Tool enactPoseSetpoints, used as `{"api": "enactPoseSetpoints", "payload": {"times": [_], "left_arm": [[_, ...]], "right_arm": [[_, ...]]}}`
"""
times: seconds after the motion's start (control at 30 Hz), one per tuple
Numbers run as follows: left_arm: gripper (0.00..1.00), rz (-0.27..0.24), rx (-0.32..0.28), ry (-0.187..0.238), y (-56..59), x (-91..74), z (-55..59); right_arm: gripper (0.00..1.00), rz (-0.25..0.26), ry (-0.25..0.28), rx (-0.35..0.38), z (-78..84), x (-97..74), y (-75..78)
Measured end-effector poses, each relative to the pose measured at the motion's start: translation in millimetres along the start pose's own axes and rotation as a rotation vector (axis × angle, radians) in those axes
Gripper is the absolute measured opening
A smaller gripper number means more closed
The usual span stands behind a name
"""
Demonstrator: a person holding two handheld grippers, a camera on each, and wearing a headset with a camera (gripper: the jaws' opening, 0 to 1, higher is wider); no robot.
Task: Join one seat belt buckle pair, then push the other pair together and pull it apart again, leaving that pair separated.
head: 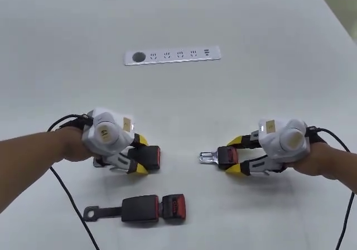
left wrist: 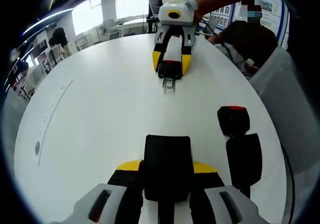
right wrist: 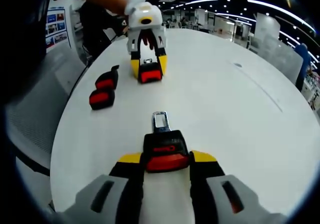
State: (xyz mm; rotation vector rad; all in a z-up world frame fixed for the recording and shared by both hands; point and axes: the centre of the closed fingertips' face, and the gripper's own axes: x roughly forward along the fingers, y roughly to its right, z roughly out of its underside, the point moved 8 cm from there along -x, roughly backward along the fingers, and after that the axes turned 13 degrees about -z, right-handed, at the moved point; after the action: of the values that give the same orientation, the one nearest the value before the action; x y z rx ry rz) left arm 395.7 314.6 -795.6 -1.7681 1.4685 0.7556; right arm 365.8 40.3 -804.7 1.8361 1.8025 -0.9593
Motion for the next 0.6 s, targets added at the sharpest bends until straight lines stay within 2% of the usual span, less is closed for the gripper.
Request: {"api": "enactPoseSetpoints", "payload": {"times": [0.3,0.4,0.43,0.47,0.5,0.53,0.6], "left_arm": [[0.37,0.000,0.008,-0.007,0.6,0.0,-1.2],[0.37,-0.001,-0.017,-0.031,0.8,0.0,-4.9],[0.39,-0.004,-0.049,-0.040,1.9,-0.6,-5.7],[0.43,-0.002,-0.070,-0.029,2.1,0.3,-7.7],[0.48,-0.013,-0.109,-0.025,2.4,-0.1,-8.6],[0.56,-0.011,-0.119,0.001,1.0,-1.3,-10.9],[0.62,-0.025,-0.172,0.008,-2.4,-5.5,-12.6]], "right_arm": [[0.37,0.007,-0.005,0.016,1.0,-2.7,-1.3],[0.38,0.011,-0.030,0.009,-1.9,-2.2,-3.3],[0.38,0.013,-0.034,0.006,-1.8,-1.5,-3.0],[0.39,0.031,-0.037,0.000,-2.6,-1.1,-3.2],[0.43,0.056,-0.039,-0.020,-3.9,-2.2,-3.3],[0.48,0.065,-0.021,-0.027,-6.4,-3.1,-5.1],[0.63,0.079,0.051,0.025,-11.8,-3.0,-7.6]]}}
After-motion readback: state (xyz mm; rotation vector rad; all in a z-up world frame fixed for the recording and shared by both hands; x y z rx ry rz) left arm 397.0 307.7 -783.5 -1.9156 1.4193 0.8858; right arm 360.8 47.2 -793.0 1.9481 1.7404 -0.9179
